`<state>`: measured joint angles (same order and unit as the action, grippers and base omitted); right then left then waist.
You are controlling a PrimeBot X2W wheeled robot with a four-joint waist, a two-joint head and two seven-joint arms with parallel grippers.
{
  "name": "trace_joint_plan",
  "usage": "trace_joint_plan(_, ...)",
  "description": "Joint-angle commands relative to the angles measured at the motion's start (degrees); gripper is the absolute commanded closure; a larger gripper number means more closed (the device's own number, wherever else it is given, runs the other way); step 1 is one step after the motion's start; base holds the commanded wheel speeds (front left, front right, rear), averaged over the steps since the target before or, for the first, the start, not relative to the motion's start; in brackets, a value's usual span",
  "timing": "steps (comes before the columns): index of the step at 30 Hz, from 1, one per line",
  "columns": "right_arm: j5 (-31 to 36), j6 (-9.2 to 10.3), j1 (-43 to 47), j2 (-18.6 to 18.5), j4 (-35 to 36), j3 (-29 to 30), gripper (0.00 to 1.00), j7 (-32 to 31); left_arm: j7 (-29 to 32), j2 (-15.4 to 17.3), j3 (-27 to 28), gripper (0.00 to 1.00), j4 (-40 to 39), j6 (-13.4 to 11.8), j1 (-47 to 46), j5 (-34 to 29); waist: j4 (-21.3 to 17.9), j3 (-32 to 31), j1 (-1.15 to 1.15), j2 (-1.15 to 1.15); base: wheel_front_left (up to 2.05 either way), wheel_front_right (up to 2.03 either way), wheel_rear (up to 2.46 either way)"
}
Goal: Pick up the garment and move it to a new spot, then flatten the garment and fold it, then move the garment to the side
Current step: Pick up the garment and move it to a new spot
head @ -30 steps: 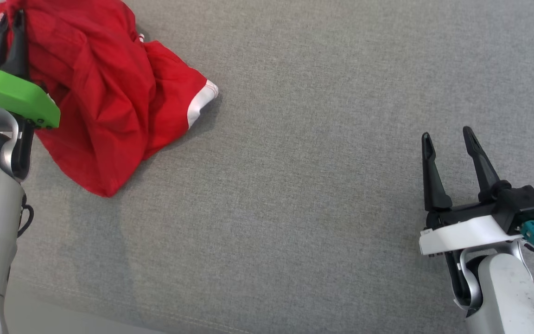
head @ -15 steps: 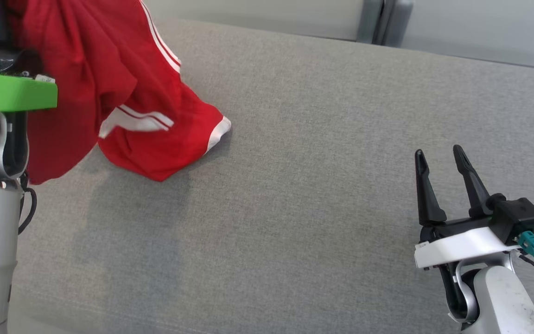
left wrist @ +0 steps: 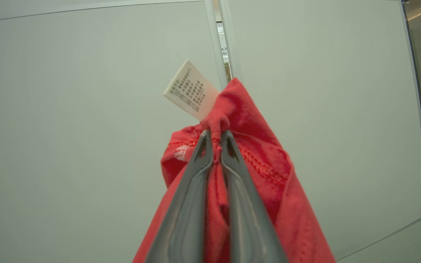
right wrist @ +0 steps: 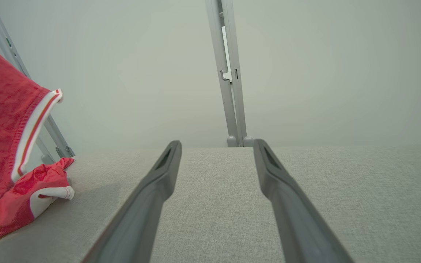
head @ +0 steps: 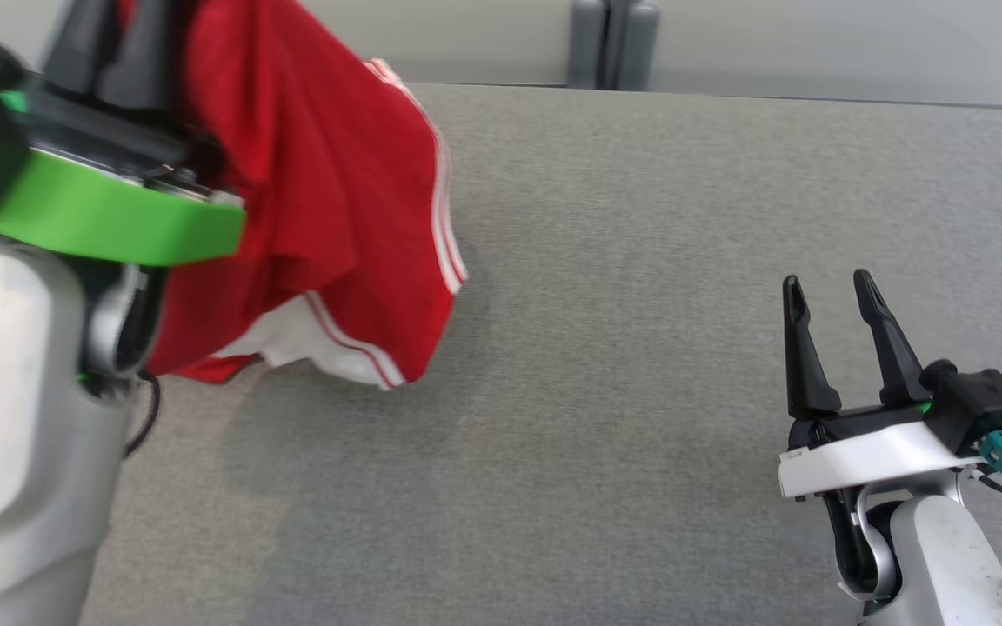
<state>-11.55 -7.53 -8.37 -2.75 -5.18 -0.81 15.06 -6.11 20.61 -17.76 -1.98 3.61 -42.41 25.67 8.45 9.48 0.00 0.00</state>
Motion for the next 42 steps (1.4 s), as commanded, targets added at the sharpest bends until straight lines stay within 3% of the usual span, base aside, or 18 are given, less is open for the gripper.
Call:
trace_joint_plan(1,-0.6,0.08,-0.6,-0.2,0.2,-0.2,0.0,0.2,0.3,-0.6,-0.9,1.0,-0.1,0.2,0.8,-0.6,-3.8,0.7,0.0,0.0,0.0,0.0,0.0)
trace_joint_plan(8,-2.1,0.08,-1.6,-0.2,1.0,-0.2,0.0,0.2,1.8,-5.7,-6.6,1.0,2.4,-1.2,-0.8,-2.5,-12.7,2.0,0.0,0.0,0.0,0.0,0.0)
trace_joint_plan(14,-4.7,0.07,-2.1,-0.2,1.8,-0.4,0.0,0.2,2.0,-11.9,-11.2,1.0,10.9,-2.4,-2.8,-3.6,-21.5,4.6,0.0,0.0,0.0,0.0,0.0)
trace_joint_plan(19,-6.6,0.07,-1.5,-0.1,1.7,-0.8,0.0,0.2,-0.3,-15.9,-14.6,1.0,19.2,-4.7,-3.9,-4.9,-26.5,6.1,0.0,0.0,0.0,0.0,0.0)
trace_joint_plan(20,-6.8,0.07,-1.4,-0.1,1.7,-0.7,0.0,0.2,-0.7,-16.7,-15.7,0.76,20.4,-4.8,-3.6,-4.1,-27.1,6.2,0.0,0.0,0.0,0.0,0.0)
trace_joint_plan(21,-7.1,0.07,-1.4,-0.1,1.7,-0.6,0.0,0.2,-0.9,-17.1,-16.8,0.0,21.2,-4.7,-3.3,-3.3,-27.5,6.3,0.0,0.0,0.0,0.0,0.0)
trace_joint_plan(25,-7.4,0.07,-1.3,-0.1,1.7,-0.8,0.0,0.2,-2.2,-17.5,-23.0,0.0,22.9,-4.0,-3.0,-1.1,-28.2,6.2,0.0,0.0,0.0,0.0,0.0)
trace_joint_plan(29,-7.3,0.07,-1.5,-0.1,1.9,-0.1,0.0,0.2,-3.6,-17.4,-26.6,0.0,24.1,-5.0,-3.2,1.2,-26.5,5.7,0.0,0.0,0.0,0.0,0.0)
trace_joint_plan(33,-6.1,0.07,-1.3,-0.2,1.9,0.4,0.0,0.2,-5.9,-17.4,-24.9,0.0,26.5,-6.0,-4.0,2.2,-23.0,4.8,0.0,0.0,0.0,0.0,0.0)
trace_joint_plan(42,-2.9,0.08,-1.0,-0.2,2.3,1.1,0.0,0.2,-9.1,-11.2,-17.8,0.0,24.5,-7.5,1.1,0.0,-12.4,1.5,0.0,0.0,0.0,0.0,0.0)
